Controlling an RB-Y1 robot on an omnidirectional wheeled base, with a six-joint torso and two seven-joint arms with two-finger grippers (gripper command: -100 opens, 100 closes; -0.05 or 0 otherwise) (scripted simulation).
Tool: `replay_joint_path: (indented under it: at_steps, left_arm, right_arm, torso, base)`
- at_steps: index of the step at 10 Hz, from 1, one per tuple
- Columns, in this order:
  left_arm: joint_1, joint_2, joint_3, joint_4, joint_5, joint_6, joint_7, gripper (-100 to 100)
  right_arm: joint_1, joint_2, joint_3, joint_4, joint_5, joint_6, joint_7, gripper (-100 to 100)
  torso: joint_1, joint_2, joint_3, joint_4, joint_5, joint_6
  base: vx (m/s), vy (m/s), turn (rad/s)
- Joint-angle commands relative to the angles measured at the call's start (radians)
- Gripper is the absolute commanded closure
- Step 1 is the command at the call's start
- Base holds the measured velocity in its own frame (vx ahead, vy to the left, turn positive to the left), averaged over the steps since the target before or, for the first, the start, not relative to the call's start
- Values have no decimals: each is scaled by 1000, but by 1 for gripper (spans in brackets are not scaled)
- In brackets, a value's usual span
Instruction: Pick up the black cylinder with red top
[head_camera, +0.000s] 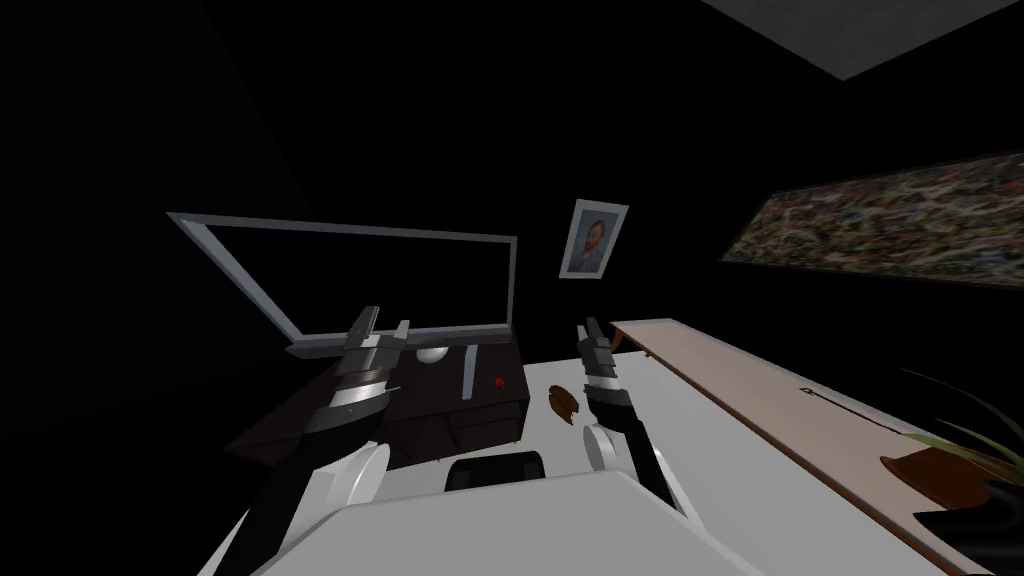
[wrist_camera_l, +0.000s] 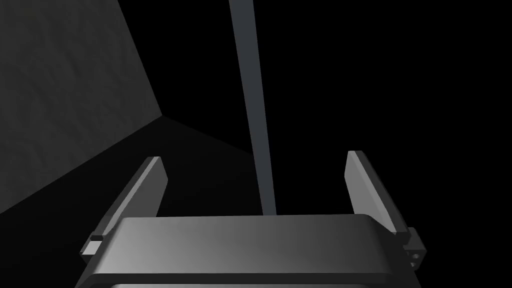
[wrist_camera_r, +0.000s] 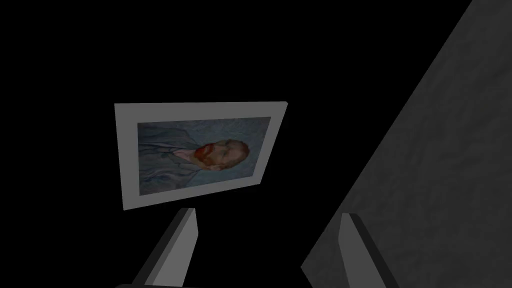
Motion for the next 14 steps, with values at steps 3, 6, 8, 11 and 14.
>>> replay_joint_path:
  at_steps: [3, 6, 8, 11, 14]
  left_arm:
    - [0, 0, 0, 0, 0, 0, 0, 0]
    - [0, 0, 0, 0, 0, 0, 0, 0]
    - [0, 0, 0, 0, 0, 0, 0, 0]
    - [0, 0, 0, 0, 0, 0, 0, 0]
    - [0, 0, 0, 0, 0, 0, 0, 0]
  right_arm:
    - [12, -87, 32, 30, 3, 20, 8, -100]
    - [23, -158, 66, 60, 6, 40, 16, -100]
    - [37, -228, 109, 98, 9, 67, 27, -100]
    - [54, -306, 160, 141, 11, 99, 41, -100]
    - [62, -376, 187, 165, 12, 117, 49, -100]
  torso:
    - [0, 1, 0, 0, 0, 0]
    - [0, 2, 1, 0, 0, -1]
    - [0, 1, 1, 0, 0, 0]
    - [-1, 1, 1, 0, 0, 0]
    - [0, 2, 1, 0, 0, 0]
  base:
    - [-11, -2, 162]
    - [-25, -4, 224]
    - [-26, 5, 294]
    - [-27, -2, 279]
    - [-21, -1, 221]
